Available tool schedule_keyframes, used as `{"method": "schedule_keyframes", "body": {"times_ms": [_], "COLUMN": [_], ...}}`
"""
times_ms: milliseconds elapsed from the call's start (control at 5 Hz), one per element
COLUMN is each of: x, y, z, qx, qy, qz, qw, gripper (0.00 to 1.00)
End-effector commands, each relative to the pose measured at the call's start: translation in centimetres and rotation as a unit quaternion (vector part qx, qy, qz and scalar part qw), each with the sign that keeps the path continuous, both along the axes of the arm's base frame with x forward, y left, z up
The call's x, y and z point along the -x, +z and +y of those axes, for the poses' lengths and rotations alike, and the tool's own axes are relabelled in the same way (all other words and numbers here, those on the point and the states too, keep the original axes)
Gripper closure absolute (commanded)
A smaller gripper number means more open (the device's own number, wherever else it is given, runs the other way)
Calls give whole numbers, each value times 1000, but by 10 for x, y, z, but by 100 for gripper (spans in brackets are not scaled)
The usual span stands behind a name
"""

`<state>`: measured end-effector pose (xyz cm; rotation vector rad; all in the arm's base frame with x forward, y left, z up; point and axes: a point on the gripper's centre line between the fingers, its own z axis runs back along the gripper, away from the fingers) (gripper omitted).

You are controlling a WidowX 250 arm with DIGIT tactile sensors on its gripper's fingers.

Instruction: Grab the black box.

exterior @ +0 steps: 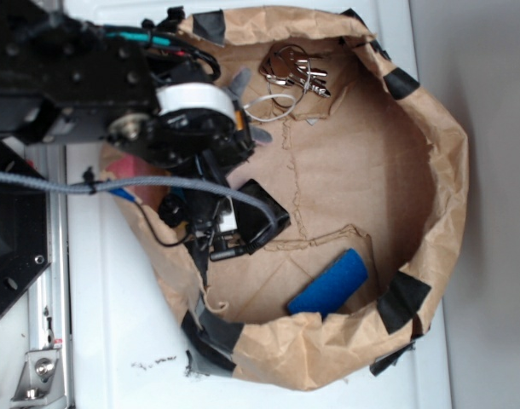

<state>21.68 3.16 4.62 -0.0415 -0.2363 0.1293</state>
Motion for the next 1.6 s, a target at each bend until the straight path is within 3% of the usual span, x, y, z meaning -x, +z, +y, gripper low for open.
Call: {"method": "schedule_keyframes", "body": {"times_ms": [0,400,800,1000,1400], "x": [-6,-9,-30,-34,-48], "y": [-6,-13,-13,-16,-6], "z": [12,-1,-15,-14,-5], "qx": [-17,-2,4,-3,7], "qy": [-12,11,60,68,95], "qz": [6,20,7,0,-10], "qw": [1000,1000,998,998,995], "gripper": [0,0,0,0,0]}}
